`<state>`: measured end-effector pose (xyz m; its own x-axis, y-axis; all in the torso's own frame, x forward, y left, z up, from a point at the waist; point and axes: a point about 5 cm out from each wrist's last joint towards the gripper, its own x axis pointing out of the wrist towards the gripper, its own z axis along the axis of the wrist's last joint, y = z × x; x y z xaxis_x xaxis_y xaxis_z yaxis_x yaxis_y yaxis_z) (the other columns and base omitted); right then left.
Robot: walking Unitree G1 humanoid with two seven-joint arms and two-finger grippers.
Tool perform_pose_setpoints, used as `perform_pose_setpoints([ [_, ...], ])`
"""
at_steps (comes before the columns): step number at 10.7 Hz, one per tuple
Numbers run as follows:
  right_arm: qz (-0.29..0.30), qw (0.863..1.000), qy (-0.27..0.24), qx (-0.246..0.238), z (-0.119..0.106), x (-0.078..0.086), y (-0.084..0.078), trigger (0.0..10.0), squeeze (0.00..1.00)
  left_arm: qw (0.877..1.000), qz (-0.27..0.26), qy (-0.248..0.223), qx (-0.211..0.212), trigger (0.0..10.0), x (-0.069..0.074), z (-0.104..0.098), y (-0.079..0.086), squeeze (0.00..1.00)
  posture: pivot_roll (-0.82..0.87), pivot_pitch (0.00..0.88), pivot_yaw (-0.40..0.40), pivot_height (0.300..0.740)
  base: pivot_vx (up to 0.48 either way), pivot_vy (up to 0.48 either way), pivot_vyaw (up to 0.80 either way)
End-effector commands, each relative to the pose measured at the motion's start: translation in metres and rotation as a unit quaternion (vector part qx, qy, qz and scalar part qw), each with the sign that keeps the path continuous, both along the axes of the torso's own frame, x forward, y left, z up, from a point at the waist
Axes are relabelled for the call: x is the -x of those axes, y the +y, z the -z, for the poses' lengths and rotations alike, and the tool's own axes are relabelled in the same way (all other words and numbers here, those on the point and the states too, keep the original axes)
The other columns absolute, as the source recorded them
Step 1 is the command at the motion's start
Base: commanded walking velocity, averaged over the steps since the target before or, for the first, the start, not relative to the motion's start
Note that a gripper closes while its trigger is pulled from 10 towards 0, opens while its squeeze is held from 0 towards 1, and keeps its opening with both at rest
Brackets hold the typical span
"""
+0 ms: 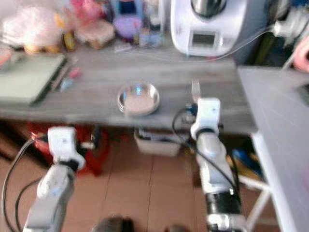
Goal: Setting the table
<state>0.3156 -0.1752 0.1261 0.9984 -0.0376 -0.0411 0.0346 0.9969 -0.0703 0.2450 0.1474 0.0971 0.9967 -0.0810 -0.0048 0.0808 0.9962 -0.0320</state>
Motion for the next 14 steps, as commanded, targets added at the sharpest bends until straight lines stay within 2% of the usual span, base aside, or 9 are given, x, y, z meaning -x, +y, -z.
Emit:
perform_pose_setpoints([
  [1, 0.011, 1.000, 0.004, -0.003, -0.001, -0.001, -0.008, 0.0, 0.00, 1.000, 0.002, -0.004, -0.001, 10.0, 0.000, -0.003, -0.004, 0.00, 0.01, 0.083, 0.036, 0.740, 0.000, 0.000, 0.00],
  [4, -0.022, 0.998, 0.039, -0.054, 0.004, -0.007, 0.010, 0.0, 0.00, 0.999, -0.047, -0.014, -0.018, 10.0, 0.007, -0.008, 0.018, 0.00, 0.02, 0.127, 0.043, 0.740, 0.000, 0.000, 0.00],
  [6, -0.025, 0.992, 0.067, -0.102, 0.007, -0.011, 0.019, 0.0, 0.00, 0.998, -0.056, -0.010, -0.027, 10.0, 0.013, -0.007, 0.024, 0.00, 0.02, 0.141, 0.048, 0.740, 0.000, 0.000, 0.00],
  [8, -0.046, 0.989, 0.083, -0.113, 0.006, -0.016, 0.039, 0.0, 0.00, 0.999, -0.047, 0.002, -0.028, 10.0, 0.021, -0.004, 0.022, 0.00, 0.03, 0.158, 0.054, 0.740, 0.000, 0.000, 0.00],
  [9, -0.035, 0.990, 0.087, -0.103, 0.005, -0.019, 0.040, 0.0, 0.00, 0.999, -0.044, 0.003, -0.027, 10.0, 0.021, -0.005, 0.022, 0.00, 0.04, 0.164, 0.053, 0.740, 0.000, 0.000, 0.00],
  [12, 0.014, 0.988, 0.091, -0.120, 0.003, -0.030, 0.036, 0.0, 0.00, 0.999, -0.032, 0.010, -0.026, 10.0, 0.024, -0.005, 0.020, 0.00, 0.04, 0.180, 0.058, 0.740, 0.000, 0.000, 0.00],
  [14, 0.022, 0.985, 0.102, -0.134, 0.003, -0.037, 0.043, 0.0, 0.00, 0.999, -0.027, 0.011, -0.026, 10.0, 0.024, -0.006, 0.019, 0.00, 0.04, 0.183, 0.060, 0.740, 0.000, 0.000, 0.00],
])
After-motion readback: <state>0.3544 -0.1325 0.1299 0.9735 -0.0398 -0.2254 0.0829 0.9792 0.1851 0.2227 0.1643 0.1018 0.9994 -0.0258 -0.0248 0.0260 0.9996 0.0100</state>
